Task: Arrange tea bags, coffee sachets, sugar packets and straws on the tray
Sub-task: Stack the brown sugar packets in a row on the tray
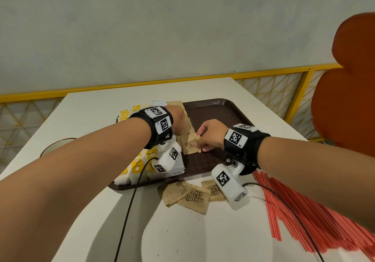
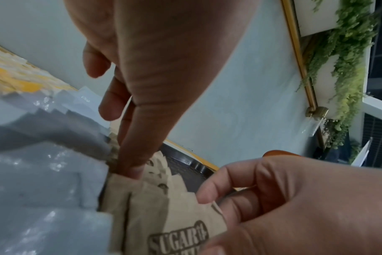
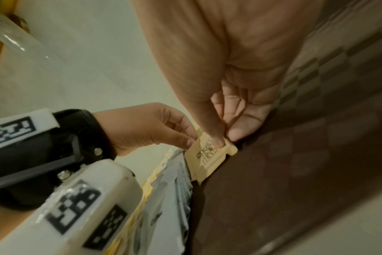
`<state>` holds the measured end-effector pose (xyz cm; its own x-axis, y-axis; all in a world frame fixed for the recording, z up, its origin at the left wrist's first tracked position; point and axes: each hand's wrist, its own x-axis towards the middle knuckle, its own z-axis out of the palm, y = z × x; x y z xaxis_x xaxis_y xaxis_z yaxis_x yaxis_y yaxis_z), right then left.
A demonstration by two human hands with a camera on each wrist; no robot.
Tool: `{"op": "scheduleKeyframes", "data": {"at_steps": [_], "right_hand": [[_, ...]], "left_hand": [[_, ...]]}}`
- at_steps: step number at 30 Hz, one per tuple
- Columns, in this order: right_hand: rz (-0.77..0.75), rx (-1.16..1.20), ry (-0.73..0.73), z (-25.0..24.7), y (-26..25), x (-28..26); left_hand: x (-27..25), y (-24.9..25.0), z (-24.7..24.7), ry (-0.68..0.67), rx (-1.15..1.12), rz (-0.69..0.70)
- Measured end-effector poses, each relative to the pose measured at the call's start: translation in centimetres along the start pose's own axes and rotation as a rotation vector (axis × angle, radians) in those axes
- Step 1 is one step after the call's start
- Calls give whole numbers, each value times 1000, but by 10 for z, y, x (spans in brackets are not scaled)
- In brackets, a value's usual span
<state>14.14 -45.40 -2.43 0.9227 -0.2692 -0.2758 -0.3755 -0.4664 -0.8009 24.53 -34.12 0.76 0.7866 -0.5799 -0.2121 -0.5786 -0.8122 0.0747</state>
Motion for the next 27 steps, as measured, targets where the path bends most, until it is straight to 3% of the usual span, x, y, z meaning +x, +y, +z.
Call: {"op": "scheduleKeyframes", "data": {"at_steps": [7, 16, 27], "right_hand": [[1, -4, 53, 2, -3, 4], [3, 66, -17, 2, -4, -2], [15, 59, 2, -10, -7, -6]], "left_hand": [[5, -9, 0, 24, 34, 14], [-11, -15, -14, -17, -96, 74], [-12, -31, -16, 84, -151, 47]]}}
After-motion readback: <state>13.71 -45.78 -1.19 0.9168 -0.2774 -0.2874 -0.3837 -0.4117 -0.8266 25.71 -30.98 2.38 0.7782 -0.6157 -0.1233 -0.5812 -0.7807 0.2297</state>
